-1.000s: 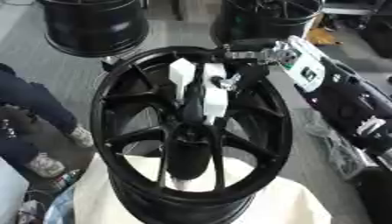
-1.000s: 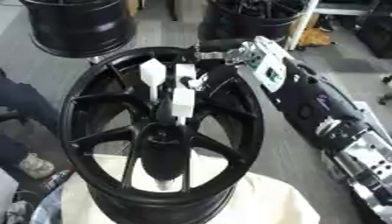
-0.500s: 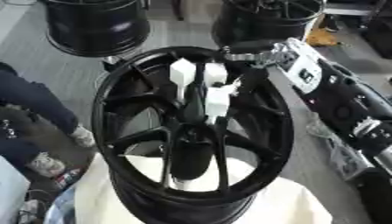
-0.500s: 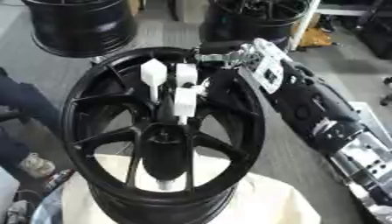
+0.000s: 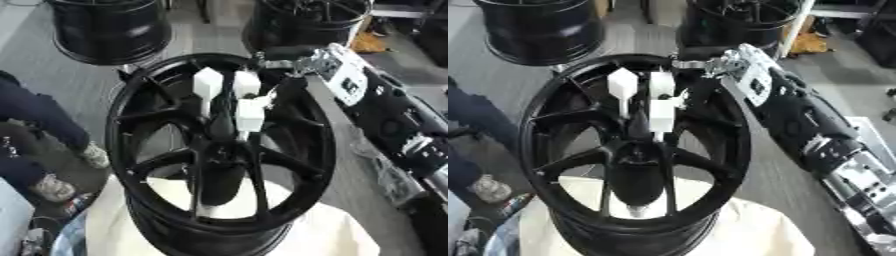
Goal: Pull the pin out of the wheel hub.
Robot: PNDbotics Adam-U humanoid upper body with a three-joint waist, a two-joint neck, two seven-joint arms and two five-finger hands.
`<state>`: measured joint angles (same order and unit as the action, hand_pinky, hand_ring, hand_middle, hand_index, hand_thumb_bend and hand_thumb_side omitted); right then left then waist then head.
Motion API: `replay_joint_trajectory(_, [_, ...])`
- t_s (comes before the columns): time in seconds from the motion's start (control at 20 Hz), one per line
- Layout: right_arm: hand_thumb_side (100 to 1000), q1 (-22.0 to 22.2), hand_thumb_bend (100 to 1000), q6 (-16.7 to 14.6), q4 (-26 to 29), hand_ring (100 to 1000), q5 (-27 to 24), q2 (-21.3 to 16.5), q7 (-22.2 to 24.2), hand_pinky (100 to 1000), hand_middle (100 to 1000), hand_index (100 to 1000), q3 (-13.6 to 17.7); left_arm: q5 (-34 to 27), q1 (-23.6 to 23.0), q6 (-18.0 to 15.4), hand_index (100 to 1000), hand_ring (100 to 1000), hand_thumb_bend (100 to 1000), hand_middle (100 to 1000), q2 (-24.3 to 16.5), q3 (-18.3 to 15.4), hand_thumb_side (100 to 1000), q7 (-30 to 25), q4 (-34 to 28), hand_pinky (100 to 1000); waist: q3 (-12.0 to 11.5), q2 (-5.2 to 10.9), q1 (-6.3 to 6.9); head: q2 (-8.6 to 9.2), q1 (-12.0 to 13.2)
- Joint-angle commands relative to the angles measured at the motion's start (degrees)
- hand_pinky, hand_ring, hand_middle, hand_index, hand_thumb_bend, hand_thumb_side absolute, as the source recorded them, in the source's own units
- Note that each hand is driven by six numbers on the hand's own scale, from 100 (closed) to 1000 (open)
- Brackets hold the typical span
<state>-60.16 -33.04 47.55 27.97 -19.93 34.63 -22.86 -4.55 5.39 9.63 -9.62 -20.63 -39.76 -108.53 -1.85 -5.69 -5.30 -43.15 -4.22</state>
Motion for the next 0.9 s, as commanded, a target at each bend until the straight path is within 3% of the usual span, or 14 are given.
replay_joint_trajectory(0.05, [486, -1.4, 100, -15.4, 1.0, 613, -2.6, -1.3, 17.3, 776, 319, 503, 1.8, -0.2, 0.7, -0.1, 682, 628, 100, 591, -1.0, 0.1, 877, -0.2, -1.0, 720, 0.1, 0.68, 0.45, 0.35, -0.2])
replay_joint_trajectory(0.7, [425, -3.8, 100, -7.6, 4.2, 564, -11.8, -1.9, 17.3, 758, 266, 460, 6.2, 0.0, 0.4, -0.1, 682, 629, 100, 591, -1.0, 0.0, 879, -0.2, -0.8, 720, 0.4, 0.91, 0.43, 0.44, -0.4])
replay_joint_trajectory(0.9, [287, -3.9, 100, -5.5, 8.2, 563, -15.6, -6.2, 17.2, 761, 267, 468, 9.7, 0.2, 0.2, 0.0, 683, 630, 100, 592, -1.1, -0.1, 882, -0.2, -0.8, 721, 0.9, 1.01, 0.23, 0.23, -0.1])
